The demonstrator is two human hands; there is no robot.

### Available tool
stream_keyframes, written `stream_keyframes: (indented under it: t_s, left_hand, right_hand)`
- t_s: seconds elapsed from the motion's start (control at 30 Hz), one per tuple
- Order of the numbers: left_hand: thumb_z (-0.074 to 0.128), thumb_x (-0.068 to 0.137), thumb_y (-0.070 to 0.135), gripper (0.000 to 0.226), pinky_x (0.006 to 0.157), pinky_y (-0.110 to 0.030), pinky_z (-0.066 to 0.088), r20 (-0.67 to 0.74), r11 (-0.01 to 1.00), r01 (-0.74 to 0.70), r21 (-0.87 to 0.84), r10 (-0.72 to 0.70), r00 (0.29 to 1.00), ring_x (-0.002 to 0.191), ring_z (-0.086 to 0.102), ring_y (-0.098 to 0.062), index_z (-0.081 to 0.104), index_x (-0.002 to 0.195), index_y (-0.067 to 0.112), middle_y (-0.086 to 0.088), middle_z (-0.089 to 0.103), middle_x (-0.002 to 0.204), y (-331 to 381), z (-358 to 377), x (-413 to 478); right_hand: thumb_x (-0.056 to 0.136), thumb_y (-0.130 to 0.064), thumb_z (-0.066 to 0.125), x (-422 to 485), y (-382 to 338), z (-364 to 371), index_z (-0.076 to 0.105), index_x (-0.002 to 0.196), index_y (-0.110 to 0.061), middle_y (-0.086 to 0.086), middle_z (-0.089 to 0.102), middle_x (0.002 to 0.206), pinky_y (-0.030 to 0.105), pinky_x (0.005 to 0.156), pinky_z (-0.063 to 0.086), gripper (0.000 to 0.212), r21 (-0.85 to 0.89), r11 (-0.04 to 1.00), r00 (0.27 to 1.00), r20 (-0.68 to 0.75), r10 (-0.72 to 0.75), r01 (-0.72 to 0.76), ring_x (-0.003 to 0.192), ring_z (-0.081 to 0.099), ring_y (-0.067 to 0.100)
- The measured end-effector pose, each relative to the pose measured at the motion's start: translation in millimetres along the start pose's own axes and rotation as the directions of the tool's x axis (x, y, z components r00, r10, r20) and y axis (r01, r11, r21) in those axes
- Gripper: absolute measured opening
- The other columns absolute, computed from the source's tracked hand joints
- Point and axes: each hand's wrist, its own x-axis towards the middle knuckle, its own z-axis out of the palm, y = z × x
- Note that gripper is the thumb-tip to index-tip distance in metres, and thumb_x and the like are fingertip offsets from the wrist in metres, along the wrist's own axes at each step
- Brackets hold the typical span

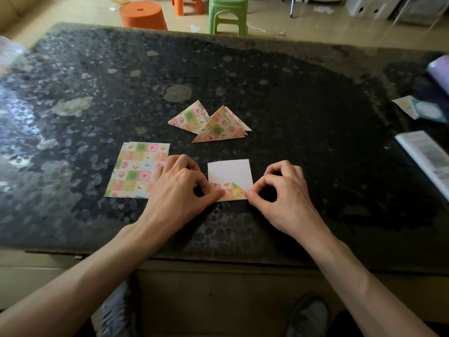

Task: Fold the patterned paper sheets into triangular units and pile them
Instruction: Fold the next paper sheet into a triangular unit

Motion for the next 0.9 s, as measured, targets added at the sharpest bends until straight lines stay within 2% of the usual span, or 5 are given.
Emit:
stream_keyframes:
  t_s: [0.17,0.57,0.77,0.9]
  left_hand:
    - [0.062,0.075,0.074,0.036,0.091,-0.030,0.030,-0.015,1.000,0.001,0.002,-0.001,1.000,0.109,0.031,-0.002,0.063,0.070,0.038,0.014,0.050,0.104,0.1,0.1,-1.6]
    - [0.065,0.076,0.071,0.038,0.091,-0.030,0.034,-0.040,1.000,-0.015,0.004,0.015,0.999,0.109,0.037,-0.005,0.066,0.071,0.034,0.013,0.049,0.103,0.1,1.4,-2.7]
    - [0.072,0.075,0.068,0.043,0.079,-0.032,0.040,-0.079,0.999,0.012,-0.037,-0.015,0.997,0.098,0.040,-0.008,0.050,0.090,0.034,0.013,0.042,0.104,-0.4,0.1,-4.0]
    - [0.074,0.077,0.064,0.043,0.081,-0.032,0.037,-0.089,1.000,-0.005,-0.027,0.003,0.996,0.099,0.036,-0.007,0.048,0.091,0.034,0.013,0.041,0.106,1.8,0.9,-5.4]
  right_hand:
    - [0.088,-0.046,0.077,0.2,-0.5,0.3,0.073,0.084,-0.030,-0.013,0.043,0.116,0.025,0.097,0.031,0.017,0.004,1.000,1.000,0.006,0.006,-0.007,0.118,0.033,0.006]
    - [0.086,-0.047,0.077,1.0,-1.2,1.3,0.069,0.082,-0.033,-0.012,0.043,0.114,0.027,0.097,0.033,0.017,0.016,1.000,1.000,-0.005,-0.003,0.003,0.116,0.033,0.008]
    - [0.086,-0.046,0.077,0.9,-1.9,2.8,0.065,0.087,-0.037,-0.013,0.043,0.114,0.027,0.094,0.031,0.016,0.015,1.000,1.000,-0.015,-0.008,0.008,0.115,0.031,0.007]
    - [0.087,-0.045,0.077,0.9,-2.5,2.5,0.064,0.092,-0.039,-0.014,0.042,0.114,0.027,0.094,0.028,0.015,0.033,0.999,1.000,-0.007,-0.008,0.008,0.115,0.029,0.005]
